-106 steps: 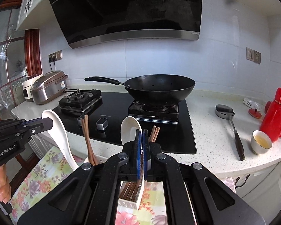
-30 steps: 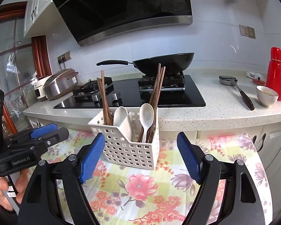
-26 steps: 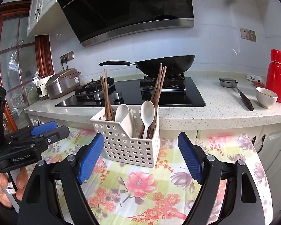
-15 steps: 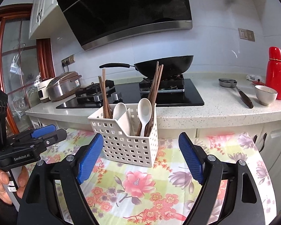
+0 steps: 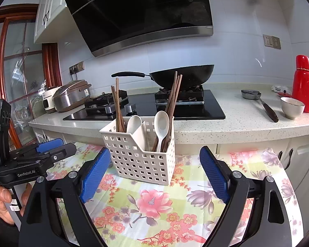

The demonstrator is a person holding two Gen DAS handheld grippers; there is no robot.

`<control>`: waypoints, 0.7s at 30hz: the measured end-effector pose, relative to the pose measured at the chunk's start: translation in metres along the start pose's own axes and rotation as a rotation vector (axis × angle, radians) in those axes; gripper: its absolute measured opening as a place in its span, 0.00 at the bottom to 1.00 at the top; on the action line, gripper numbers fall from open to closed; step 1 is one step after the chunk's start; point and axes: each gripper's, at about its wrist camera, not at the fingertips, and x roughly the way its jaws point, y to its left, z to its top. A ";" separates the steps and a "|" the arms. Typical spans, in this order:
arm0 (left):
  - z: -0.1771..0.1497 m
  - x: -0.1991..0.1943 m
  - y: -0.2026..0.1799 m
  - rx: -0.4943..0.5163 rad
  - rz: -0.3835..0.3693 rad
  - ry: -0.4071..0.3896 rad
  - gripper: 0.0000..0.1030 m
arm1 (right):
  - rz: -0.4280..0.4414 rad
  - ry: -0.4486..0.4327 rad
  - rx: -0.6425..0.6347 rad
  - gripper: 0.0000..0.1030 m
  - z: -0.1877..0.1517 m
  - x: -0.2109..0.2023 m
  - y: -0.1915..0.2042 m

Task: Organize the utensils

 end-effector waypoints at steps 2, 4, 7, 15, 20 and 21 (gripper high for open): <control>0.000 0.000 0.000 -0.001 -0.001 0.000 0.70 | -0.002 0.000 -0.002 0.81 0.000 0.000 0.000; 0.000 0.000 -0.001 0.003 -0.002 0.000 0.70 | -0.001 0.000 -0.004 0.81 0.000 0.000 0.001; 0.000 0.000 0.000 0.003 -0.003 0.000 0.71 | 0.005 0.001 -0.009 0.81 0.000 0.000 0.003; 0.001 0.000 0.000 -0.002 -0.003 -0.007 0.72 | 0.005 -0.005 -0.008 0.82 0.000 -0.002 0.003; 0.000 -0.001 0.000 0.001 -0.003 -0.006 0.72 | 0.006 -0.003 -0.011 0.82 0.000 -0.002 0.003; 0.001 -0.001 0.000 0.002 -0.002 -0.006 0.72 | 0.006 -0.003 -0.011 0.82 0.000 -0.002 0.003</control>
